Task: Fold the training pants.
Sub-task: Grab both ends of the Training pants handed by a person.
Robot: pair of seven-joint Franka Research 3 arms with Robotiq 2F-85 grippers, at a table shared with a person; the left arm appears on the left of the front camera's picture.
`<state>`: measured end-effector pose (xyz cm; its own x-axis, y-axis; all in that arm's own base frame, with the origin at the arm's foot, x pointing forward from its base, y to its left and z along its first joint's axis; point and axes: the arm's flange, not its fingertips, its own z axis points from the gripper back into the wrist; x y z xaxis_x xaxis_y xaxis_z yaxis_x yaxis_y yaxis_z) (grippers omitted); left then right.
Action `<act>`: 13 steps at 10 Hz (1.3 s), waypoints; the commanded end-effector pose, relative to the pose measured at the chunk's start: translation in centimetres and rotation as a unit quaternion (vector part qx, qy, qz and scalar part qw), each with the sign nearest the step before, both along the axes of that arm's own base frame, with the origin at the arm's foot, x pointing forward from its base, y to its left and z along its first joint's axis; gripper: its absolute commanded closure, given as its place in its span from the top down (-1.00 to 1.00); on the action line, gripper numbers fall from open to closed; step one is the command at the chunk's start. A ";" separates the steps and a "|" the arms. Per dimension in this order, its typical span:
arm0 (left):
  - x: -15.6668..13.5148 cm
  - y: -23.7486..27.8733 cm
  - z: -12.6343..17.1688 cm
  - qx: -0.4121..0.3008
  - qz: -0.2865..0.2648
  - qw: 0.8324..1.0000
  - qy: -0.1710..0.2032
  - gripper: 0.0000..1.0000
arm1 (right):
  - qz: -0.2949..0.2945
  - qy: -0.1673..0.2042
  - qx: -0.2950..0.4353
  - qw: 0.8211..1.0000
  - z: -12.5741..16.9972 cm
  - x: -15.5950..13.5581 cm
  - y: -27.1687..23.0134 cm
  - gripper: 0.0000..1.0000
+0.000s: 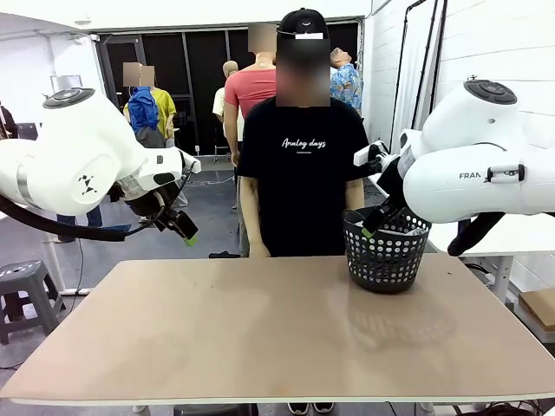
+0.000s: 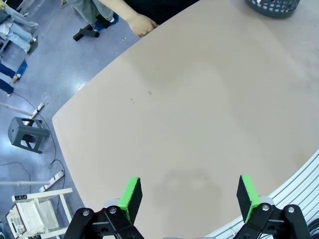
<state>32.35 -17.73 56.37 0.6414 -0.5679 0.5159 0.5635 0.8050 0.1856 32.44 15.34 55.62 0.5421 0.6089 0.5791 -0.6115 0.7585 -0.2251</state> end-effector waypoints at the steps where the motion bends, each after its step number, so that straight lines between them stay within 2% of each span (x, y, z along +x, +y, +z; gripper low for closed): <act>1: 0.6 0.4 -0.4 0.009 0.017 1.000 -0.001 1.00 | 0.005 0.004 -0.012 1.000 -0.1 0.3 -0.1 1.00; 2: 0.0 0.0 0.0 0.000 0.000 1.000 0.000 1.00 | 0.000 0.000 0.000 1.000 0.0 0.0 0.0 1.00; 13: 0.0 0.0 0.0 0.000 0.000 1.000 0.000 1.00 | 0.000 0.000 0.000 1.000 0.0 0.0 0.0 1.00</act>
